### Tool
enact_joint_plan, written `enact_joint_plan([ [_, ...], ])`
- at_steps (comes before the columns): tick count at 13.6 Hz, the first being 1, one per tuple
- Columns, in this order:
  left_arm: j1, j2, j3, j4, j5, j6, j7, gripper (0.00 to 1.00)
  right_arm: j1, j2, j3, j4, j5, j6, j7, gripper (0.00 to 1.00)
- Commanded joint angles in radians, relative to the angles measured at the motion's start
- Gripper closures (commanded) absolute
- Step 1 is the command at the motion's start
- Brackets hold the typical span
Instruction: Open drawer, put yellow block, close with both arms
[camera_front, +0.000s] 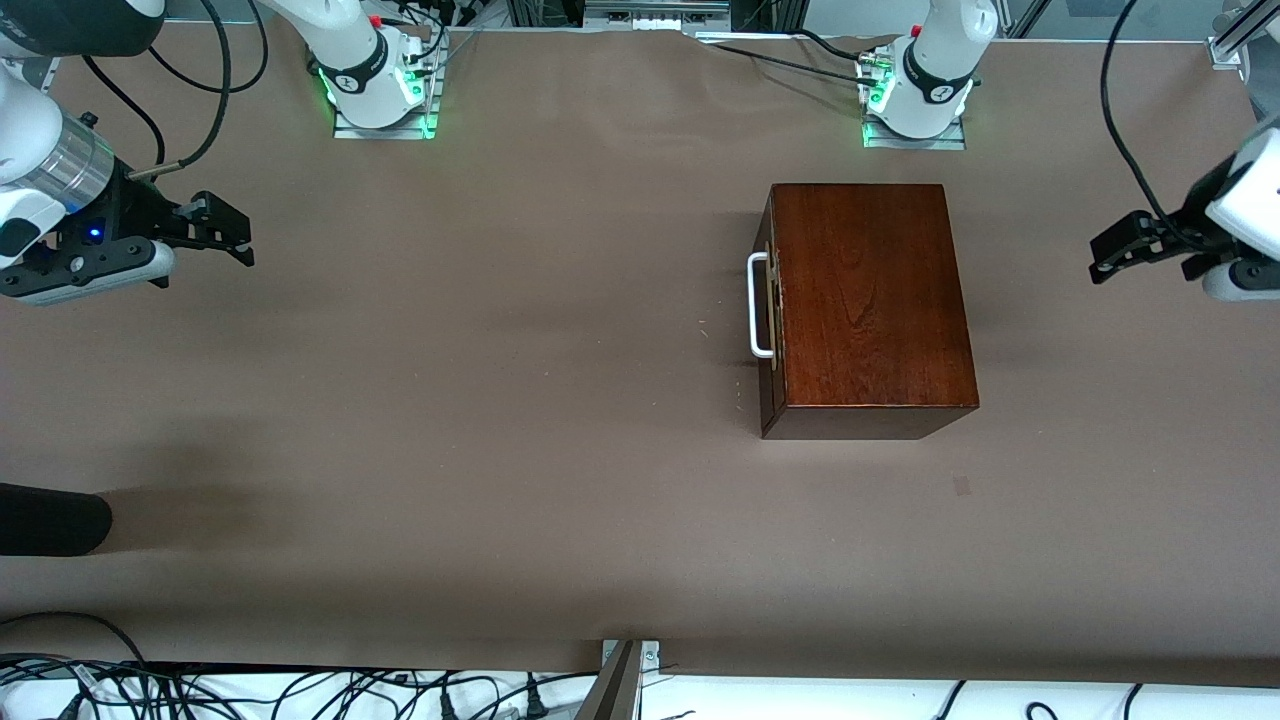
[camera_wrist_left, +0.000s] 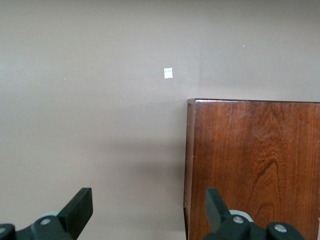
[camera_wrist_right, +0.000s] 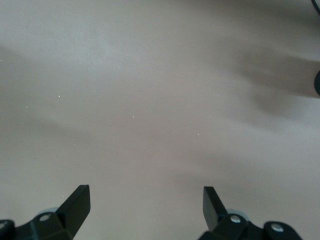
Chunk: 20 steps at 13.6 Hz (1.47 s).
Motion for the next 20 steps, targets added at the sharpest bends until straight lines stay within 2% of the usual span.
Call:
enact_joint_plan([
  [1,0.019,-0.082,-0.019,-0.119,-0.020,0.064,0.072,0.00,0.000,0.004,0.002,0.021,-0.014,-0.022,0.018,0.00],
  [4,0.019,-0.093,-0.009,-0.133,-0.052,0.076,0.083,0.00,0.000,0.004,0.002,0.021,-0.014,-0.022,0.016,0.00],
  [11,-0.011,-0.085,-0.007,-0.120,-0.034,0.069,0.081,0.00,0.000,0.004,0.002,0.021,-0.014,-0.022,0.016,0.00],
  [14,-0.080,-0.085,0.052,-0.120,0.000,0.059,0.081,0.00,0.000,0.004,0.002,0.021,-0.014,-0.020,0.018,0.00],
  [15,-0.099,-0.082,0.075,-0.116,0.000,0.056,0.081,0.00,0.000,0.004,0.002,0.021,-0.014,-0.020,0.018,0.00],
  [18,-0.091,-0.064,0.076,-0.097,0.000,0.047,0.081,0.00,0.000,0.004,0.002,0.021,-0.014,-0.020,0.018,0.00],
  [20,-0.091,-0.029,0.071,-0.038,0.001,-0.005,0.080,0.00,0.000,0.004,0.002,0.021,-0.014,-0.020,0.018,0.00],
])
